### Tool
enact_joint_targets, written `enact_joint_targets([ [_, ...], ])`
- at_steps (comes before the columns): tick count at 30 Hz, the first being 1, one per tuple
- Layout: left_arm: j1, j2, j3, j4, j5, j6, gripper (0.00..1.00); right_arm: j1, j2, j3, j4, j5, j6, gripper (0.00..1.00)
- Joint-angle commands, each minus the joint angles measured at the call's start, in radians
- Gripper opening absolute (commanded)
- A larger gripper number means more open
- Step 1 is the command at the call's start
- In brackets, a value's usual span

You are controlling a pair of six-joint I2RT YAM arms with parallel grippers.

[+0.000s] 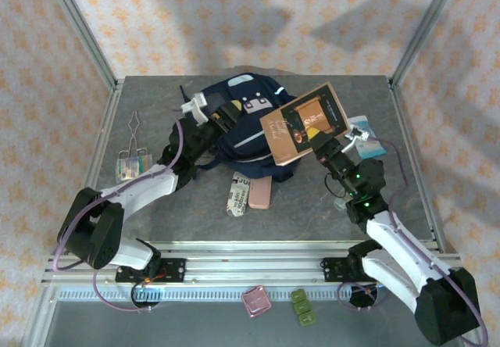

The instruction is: Pack the student bag

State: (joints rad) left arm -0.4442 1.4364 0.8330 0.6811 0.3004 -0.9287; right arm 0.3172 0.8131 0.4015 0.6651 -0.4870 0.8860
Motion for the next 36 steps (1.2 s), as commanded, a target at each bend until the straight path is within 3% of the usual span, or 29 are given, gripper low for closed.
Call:
enact_joint_targets([
  [1,-0.008,0.087,0.188,-0.335,0.040,0.244,0.65,-0.050,-0.074,0.027,-0.125,-0.002,-0.045,0.00],
  [7,-0.073,0.380,0.634,-0.967,-0.116,0.652,0.72,-0.139,-0.162,0.032,-0.287,-0.010,-0.091,0.00],
  [11,-0.136,0.555,0.837,-1.154,-0.254,0.839,0.73,-0.176,-0.207,0.026,-0.339,-0.002,-0.101,0.00],
  [14,-0.175,0.637,0.925,-1.212,-0.350,0.933,0.74,-0.193,-0.224,0.025,-0.346,-0.014,-0.104,0.00],
  [17,-0.204,0.691,0.991,-1.256,-0.357,0.982,0.75,-0.200,-0.223,0.033,-0.369,-0.018,-0.121,0.00],
  [25,-0.259,0.748,0.987,-1.251,-0.478,1.074,0.78,-0.208,-0.224,0.012,-0.354,-0.039,-0.117,0.00],
  [32,-0.261,0.646,0.877,-1.161,-0.247,1.064,0.82,-0.210,-0.224,-0.007,-0.349,-0.049,-0.113,0.00],
  [34,-0.261,0.640,0.864,-1.157,-0.246,1.069,0.82,-0.211,-0.223,-0.010,-0.342,-0.050,-0.110,0.00],
  [36,-0.263,0.663,0.873,-1.176,-0.317,1.086,0.82,-0.211,-0.221,-0.013,-0.332,-0.053,-0.105,0.00],
])
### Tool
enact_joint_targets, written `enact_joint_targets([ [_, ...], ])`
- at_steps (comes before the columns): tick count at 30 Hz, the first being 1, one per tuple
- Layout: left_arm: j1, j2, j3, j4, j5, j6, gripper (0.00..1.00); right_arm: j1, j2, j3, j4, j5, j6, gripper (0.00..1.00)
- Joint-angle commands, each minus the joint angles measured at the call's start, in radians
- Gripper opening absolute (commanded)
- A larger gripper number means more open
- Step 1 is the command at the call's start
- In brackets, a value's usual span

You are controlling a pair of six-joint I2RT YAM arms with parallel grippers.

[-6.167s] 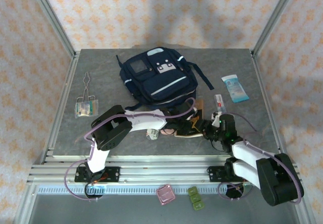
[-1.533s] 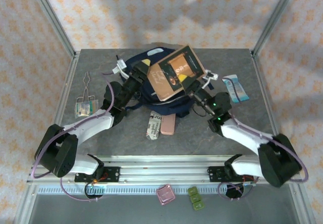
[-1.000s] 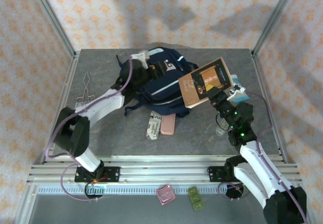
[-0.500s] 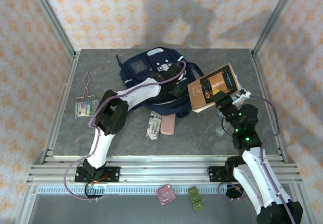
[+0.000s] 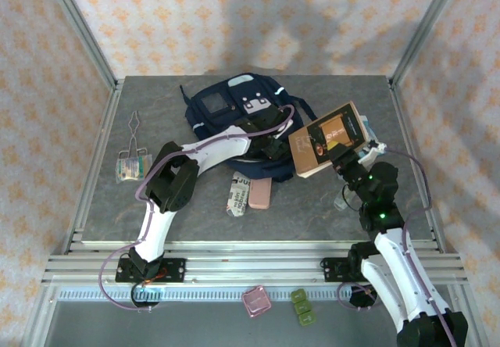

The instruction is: Pack the student bag

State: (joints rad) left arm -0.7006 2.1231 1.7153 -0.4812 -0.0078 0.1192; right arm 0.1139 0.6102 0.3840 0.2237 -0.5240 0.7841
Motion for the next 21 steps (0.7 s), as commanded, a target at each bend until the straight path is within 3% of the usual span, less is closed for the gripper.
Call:
enact_joint_targets([
  [1,-0.007,-0.005,0.000,-0.029,-0.052,0.052,0.82,-0.008,-0.016,0.003,0.116,-0.020,0.002,0.00],
  [4,-0.014,0.044,0.027,-0.039,-0.238,0.073,0.79,-0.009,-0.015,-0.002,0.133,-0.028,0.016,0.00],
  [7,-0.014,0.059,0.010,0.013,-0.298,0.103,0.69,-0.008,-0.018,-0.010,0.133,-0.028,0.025,0.00],
  [8,-0.014,0.063,0.004,0.029,-0.305,0.113,0.63,-0.008,-0.019,-0.012,0.133,-0.028,0.027,0.00],
  [10,-0.013,0.077,-0.006,0.062,-0.341,0.128,0.36,-0.009,-0.026,-0.014,0.122,-0.026,0.027,0.00],
  [13,-0.012,0.096,0.010,0.057,-0.328,0.141,0.08,-0.009,-0.038,-0.013,0.103,-0.015,0.023,0.00],
  [15,-0.007,0.093,0.025,0.050,-0.313,0.123,0.00,-0.010,-0.043,-0.006,0.081,-0.008,0.015,0.00],
  [21,0.024,-0.033,0.050,0.072,-0.343,0.073,0.00,-0.011,-0.042,-0.005,0.013,-0.001,0.001,0.00],
])
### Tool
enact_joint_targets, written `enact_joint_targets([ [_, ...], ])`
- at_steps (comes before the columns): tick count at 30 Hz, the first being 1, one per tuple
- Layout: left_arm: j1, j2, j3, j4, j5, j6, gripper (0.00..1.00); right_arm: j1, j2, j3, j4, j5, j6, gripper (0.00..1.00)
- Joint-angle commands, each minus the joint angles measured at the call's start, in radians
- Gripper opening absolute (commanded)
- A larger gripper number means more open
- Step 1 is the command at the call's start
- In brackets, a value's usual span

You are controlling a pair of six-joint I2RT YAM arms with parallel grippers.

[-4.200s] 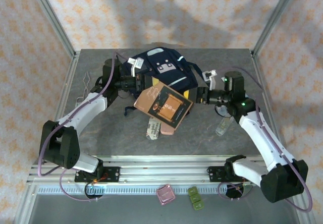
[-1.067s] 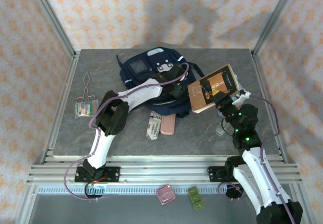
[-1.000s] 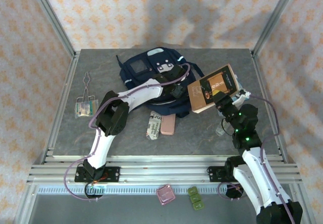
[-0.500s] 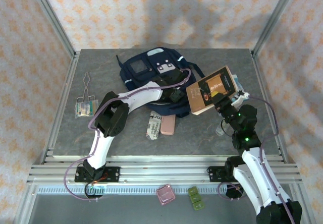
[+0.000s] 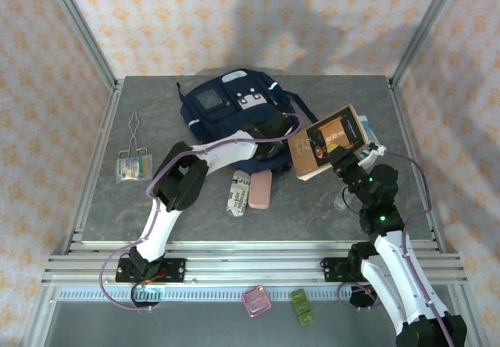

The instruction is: Pack the student bag

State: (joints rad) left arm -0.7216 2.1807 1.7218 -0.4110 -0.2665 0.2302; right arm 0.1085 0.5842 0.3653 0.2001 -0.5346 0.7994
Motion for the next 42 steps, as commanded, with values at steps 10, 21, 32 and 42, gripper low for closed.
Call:
enact_joint_targets([
  [10,0.110,-0.322,0.085,0.048,-0.076,-0.077,0.00,0.022,0.164,-0.049,0.302,-0.190,0.117,0.00],
  [21,0.110,-0.310,0.195,0.034,-0.070,-0.122,0.00,0.273,0.698,0.180,0.707,-0.107,0.307,0.00],
  [32,0.108,-0.287,0.269,-0.006,-0.040,-0.171,0.00,0.358,1.302,0.627,0.862,-0.022,0.546,0.00],
  [42,0.099,-0.281,0.266,-0.013,-0.007,-0.212,0.00,0.405,1.778,1.313,0.452,0.036,0.577,0.13],
])
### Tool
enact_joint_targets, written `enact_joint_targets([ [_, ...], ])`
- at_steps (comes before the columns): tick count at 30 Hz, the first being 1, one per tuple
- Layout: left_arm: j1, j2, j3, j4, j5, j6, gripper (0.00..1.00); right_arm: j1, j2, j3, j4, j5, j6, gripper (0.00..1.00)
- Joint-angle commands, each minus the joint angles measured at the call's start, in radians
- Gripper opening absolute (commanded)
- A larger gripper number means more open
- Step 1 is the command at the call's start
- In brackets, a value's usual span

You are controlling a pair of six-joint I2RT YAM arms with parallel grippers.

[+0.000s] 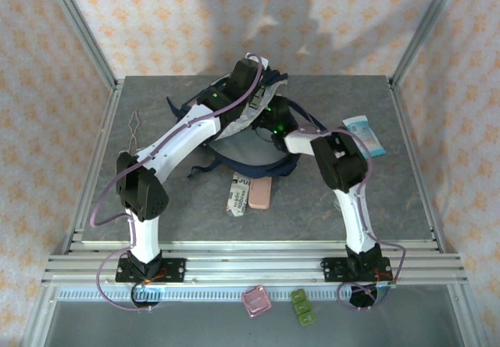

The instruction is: Pack the student bag

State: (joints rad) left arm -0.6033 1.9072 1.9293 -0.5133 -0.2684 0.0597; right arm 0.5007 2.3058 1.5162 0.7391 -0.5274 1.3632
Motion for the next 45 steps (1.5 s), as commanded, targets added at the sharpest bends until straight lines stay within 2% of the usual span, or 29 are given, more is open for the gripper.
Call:
enact_joint_targets([
  [1,-0.019,-0.005,0.055,0.090,-0.003,-0.051,0.00,0.015,0.091,0.223,-0.139,0.028,0.004,0.24],
  [3,-0.019,-0.006,0.045,0.097,-0.001,-0.066,0.00,0.015,0.130,0.310,-0.247,0.001,-0.023,0.42],
  [4,-0.019,-0.005,0.038,0.101,0.001,-0.074,0.00,0.015,0.130,0.324,-0.288,-0.017,-0.046,0.47],
  [6,-0.019,-0.006,0.029,0.107,0.001,-0.083,0.00,0.013,0.083,0.281,-0.358,-0.027,-0.103,0.60],
  [10,-0.018,-0.006,0.007,0.123,-0.006,-0.094,0.00,-0.003,-0.111,0.052,-0.394,-0.013,-0.218,0.66],
  [22,-0.003,0.035,-0.021,0.132,-0.020,-0.153,0.00,-0.052,-0.566,-0.417,-0.503,-0.063,-0.452,0.68],
  [27,0.005,0.059,-0.022,0.153,0.007,-0.254,0.00,-0.059,-0.791,-0.586,-0.597,0.015,-0.572,0.68],
  [31,0.014,0.140,0.094,0.140,0.063,-0.370,0.00,-0.059,-0.948,-0.650,-0.711,0.122,-0.670,0.66],
  [36,0.009,0.290,0.302,0.129,0.074,-0.509,0.00,-0.049,-1.016,-0.679,-0.797,0.145,-0.724,0.57],
  [40,0.010,0.356,0.359,0.159,0.066,-0.609,0.00,0.008,-0.979,-0.677,-0.798,0.133,-0.749,0.53],
  [41,0.013,0.363,0.359,0.165,0.091,-0.623,0.16,0.027,-0.961,-0.672,-0.798,0.143,-0.755,0.53],
  [42,0.013,0.363,0.357,0.159,0.106,-0.633,0.36,0.043,-0.943,-0.667,-0.797,0.148,-0.760,0.53],
  [43,0.013,0.356,0.349,0.143,0.116,-0.640,0.45,0.055,-0.930,-0.665,-0.793,0.153,-0.760,0.54],
  [45,0.016,0.294,0.261,0.143,0.139,-0.635,0.54,0.074,-0.907,-0.674,-0.762,0.154,-0.754,0.55],
])
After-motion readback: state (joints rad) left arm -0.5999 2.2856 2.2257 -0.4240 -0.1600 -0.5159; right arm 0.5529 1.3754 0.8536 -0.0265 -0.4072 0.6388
